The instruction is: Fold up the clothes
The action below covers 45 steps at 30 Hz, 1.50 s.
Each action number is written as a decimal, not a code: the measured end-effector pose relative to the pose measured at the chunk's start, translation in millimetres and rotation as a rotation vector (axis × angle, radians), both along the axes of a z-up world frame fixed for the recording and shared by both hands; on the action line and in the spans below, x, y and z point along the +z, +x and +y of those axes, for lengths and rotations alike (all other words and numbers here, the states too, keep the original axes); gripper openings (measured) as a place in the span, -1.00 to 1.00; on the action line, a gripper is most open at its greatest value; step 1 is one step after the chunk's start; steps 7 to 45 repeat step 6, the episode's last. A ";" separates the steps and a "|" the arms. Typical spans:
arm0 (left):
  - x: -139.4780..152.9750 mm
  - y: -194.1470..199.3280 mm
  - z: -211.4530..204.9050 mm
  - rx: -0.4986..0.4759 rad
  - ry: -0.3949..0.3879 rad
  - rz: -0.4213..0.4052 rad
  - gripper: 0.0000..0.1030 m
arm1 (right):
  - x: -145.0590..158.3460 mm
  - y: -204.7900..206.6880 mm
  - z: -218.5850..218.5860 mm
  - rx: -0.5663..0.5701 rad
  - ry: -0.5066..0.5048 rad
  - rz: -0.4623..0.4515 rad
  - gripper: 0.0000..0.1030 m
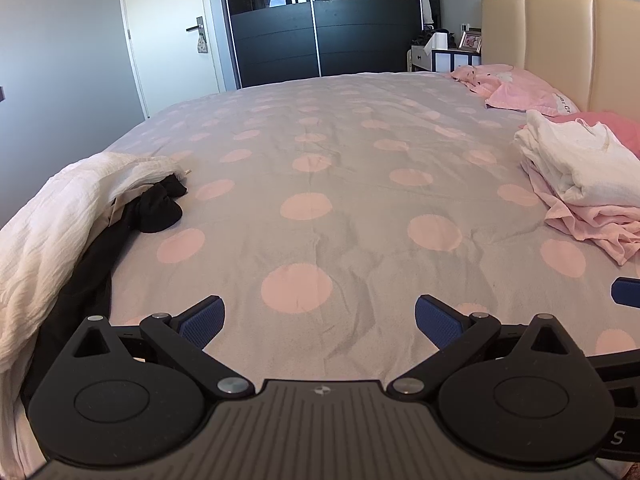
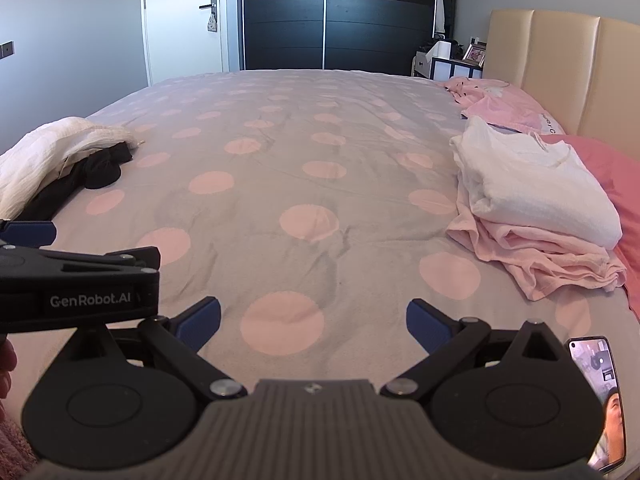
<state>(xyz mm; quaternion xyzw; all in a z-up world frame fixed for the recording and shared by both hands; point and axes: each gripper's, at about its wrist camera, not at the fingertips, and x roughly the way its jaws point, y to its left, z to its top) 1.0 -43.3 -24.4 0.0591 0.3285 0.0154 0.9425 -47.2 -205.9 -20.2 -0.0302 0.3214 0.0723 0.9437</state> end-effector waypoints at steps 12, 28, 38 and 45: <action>-0.8 -2.3 -1.1 -0.003 0.007 -0.021 1.00 | 0.3 -0.2 -0.5 0.001 0.003 0.000 0.94; -0.8 -2.3 -1.1 -0.003 0.007 -0.021 1.00 | 0.3 -0.2 -0.5 0.001 0.003 0.000 0.94; -0.8 -2.3 -1.1 -0.003 0.007 -0.021 1.00 | 0.3 -0.2 -0.5 0.001 0.003 0.000 0.94; -0.8 -2.3 -1.1 -0.003 0.007 -0.021 1.00 | 0.3 -0.2 -0.5 0.001 0.003 0.000 0.94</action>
